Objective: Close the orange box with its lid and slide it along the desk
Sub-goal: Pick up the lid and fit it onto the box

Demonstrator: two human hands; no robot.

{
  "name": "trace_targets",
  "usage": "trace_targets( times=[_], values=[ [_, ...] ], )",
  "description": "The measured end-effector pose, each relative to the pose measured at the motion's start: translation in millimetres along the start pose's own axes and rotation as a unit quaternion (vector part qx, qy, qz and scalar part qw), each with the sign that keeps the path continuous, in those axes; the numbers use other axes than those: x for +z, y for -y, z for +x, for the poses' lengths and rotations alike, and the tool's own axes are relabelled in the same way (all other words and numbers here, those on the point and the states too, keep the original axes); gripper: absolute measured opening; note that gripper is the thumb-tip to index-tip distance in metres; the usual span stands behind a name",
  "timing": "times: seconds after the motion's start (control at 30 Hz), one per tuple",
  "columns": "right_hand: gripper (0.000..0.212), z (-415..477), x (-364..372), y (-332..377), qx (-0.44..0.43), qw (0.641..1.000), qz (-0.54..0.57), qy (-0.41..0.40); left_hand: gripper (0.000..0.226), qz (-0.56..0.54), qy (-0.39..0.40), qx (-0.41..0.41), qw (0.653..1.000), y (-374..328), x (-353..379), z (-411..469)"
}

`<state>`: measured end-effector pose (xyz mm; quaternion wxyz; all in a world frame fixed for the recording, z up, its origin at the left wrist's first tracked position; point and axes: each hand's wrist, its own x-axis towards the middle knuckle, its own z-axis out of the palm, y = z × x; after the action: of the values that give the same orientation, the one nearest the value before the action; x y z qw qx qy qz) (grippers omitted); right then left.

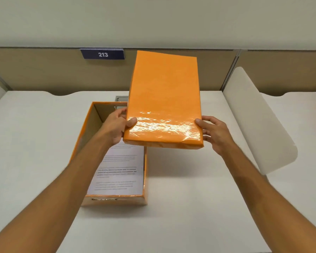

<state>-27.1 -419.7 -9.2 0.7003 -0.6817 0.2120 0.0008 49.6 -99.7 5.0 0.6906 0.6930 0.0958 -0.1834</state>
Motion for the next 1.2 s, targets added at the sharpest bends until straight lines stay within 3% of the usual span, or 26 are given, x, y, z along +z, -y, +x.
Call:
trace_targets(
  times=[0.5,0.67,1.2],
  values=[
    [0.044,-77.4,100.9,-37.2,0.001,0.996,-0.077,0.045,0.064,0.1,-0.011,0.028,0.995,19.8,-138.6,-79.2],
    [0.039,-107.6,126.2,-61.7,0.014,0.995,-0.087,0.043,0.079,0.184,-0.026,0.034,0.982,48.2,-176.3,-96.3],
    [0.052,-121.5,147.6,-69.2,0.044,0.991,-0.116,0.045,0.071,0.125,-0.003,-0.008,0.992,74.4,-194.3,-101.4]
  ],
)
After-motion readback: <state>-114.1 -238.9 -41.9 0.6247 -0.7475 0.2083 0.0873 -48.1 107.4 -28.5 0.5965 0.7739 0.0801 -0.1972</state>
